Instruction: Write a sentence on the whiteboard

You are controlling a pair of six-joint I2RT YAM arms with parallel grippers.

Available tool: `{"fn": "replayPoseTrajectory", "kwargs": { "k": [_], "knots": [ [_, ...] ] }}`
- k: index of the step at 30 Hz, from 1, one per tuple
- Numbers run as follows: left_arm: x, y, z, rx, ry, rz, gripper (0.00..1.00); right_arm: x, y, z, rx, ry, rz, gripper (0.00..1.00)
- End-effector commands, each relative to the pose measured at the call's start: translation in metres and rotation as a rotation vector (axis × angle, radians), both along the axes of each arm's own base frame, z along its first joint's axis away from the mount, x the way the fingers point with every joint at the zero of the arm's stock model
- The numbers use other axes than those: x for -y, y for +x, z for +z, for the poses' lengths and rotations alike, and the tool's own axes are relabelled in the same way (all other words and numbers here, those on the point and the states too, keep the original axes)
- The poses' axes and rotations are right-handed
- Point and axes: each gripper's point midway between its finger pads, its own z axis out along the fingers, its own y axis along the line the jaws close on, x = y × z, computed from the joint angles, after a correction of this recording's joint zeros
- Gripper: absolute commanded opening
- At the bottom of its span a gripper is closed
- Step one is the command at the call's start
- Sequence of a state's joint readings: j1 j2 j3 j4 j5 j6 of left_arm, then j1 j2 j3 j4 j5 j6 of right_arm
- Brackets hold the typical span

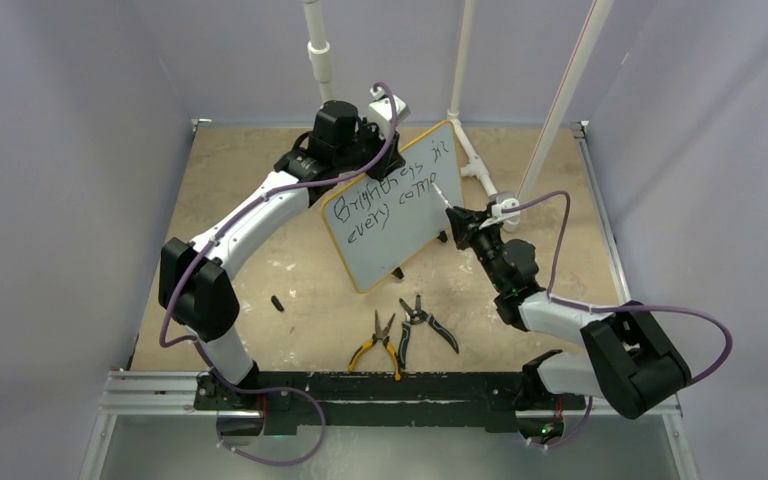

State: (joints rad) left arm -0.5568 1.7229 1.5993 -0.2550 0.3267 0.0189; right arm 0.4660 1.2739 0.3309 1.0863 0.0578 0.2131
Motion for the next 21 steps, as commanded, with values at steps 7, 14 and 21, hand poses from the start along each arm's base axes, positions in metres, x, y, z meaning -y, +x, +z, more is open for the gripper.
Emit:
{"fn": "replayPoseTrajectory", "kwargs": {
  "k": [7,14,21],
  "knots": [
    [-0.003,0.008,0.009,0.048,0.001,0.023,0.0,-0.001,-0.009,-0.011,-0.039,-0.01,0.014,0.0],
    [-0.003,0.008,0.008,0.045,0.001,0.023,0.0,0.004,-0.004,-0.011,-0.045,-0.009,-0.026,0.0],
    [-0.003,0.007,0.009,0.045,0.0,0.022,0.0,0.01,0.002,-0.005,-0.036,0.001,-0.071,0.0]
  ]
}}
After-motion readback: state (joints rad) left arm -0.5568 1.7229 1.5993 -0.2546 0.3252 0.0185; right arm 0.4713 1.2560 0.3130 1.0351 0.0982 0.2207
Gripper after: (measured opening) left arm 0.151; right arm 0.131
